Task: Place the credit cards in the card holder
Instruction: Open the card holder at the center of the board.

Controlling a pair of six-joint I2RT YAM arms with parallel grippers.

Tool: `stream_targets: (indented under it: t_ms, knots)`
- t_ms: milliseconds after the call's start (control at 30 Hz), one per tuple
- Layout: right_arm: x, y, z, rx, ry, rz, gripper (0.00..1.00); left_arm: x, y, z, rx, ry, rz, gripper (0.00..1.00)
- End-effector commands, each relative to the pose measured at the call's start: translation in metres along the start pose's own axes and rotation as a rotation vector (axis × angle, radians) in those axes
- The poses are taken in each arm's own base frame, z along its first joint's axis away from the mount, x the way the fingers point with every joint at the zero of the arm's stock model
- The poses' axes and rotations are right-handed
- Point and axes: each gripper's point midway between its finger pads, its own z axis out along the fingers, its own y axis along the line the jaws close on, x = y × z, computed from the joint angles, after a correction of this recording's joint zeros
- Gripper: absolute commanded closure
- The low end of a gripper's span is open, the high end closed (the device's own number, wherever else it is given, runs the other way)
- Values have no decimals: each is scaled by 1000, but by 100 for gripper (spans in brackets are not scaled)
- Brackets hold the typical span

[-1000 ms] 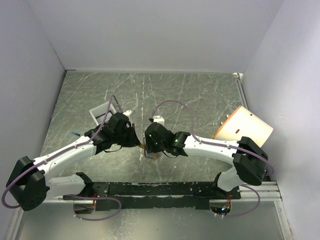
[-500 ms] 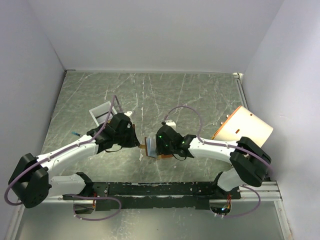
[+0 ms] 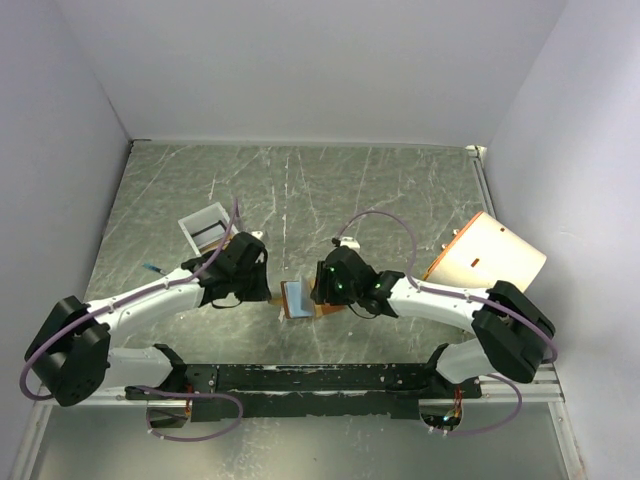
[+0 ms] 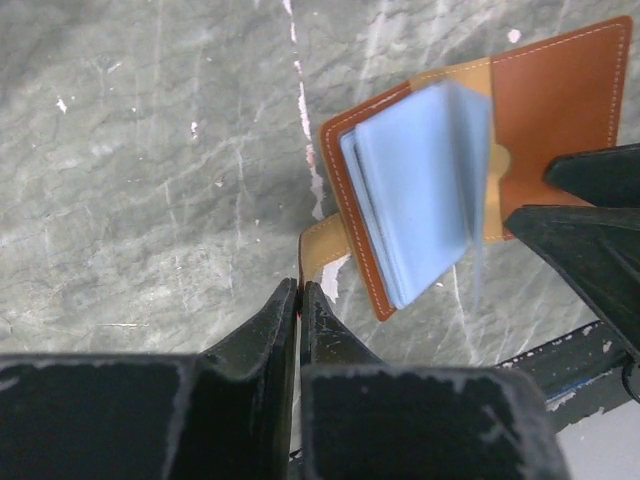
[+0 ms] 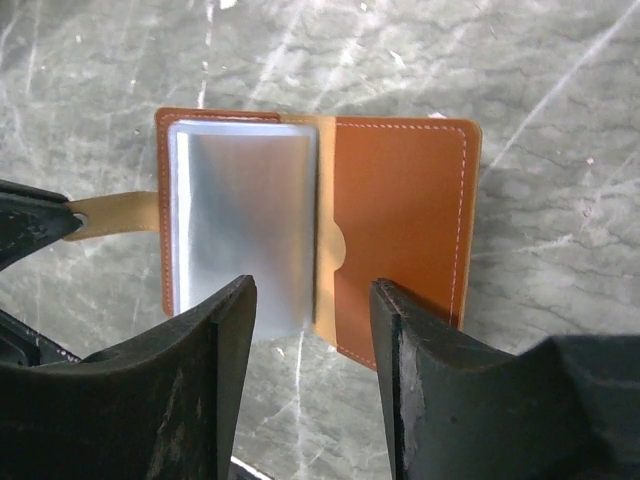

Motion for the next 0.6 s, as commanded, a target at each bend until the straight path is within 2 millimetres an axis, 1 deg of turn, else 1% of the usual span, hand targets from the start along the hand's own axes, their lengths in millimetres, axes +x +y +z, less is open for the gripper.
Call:
stream_targets:
  t_ms: [0,67,100,167,233,300,433,500,567]
  knots:
    - [5,-5,1,-22,-2,58,51,4,11,3,-56,6,-14,89]
    - [4,-1,0,-45,-8,60,51,4,10,3,-52,9,-15,88]
    - [4,-1,-1,-46,-10,62,51,4,11,3,-62,11,-17,84]
    - [4,-3,-1,-40,-14,68,51,2,10,2,-65,10,-16,70]
    - [6,-5,0,-40,-14,77,53,-4,2,-3,-32,-4,-24,59]
    - [10,-5,0,-45,-6,83,54,-15,-14,-14,34,-37,-32,54]
    - [9,-6,-2,-47,-13,85,55,-39,-48,-34,179,-110,-23,53]
    - [7,-6,-4,-46,-23,84,55,-45,-60,-36,237,-132,-14,55]
    - [6,-6,-4,-44,-26,84,55,-44,-62,-28,241,-118,-14,65]
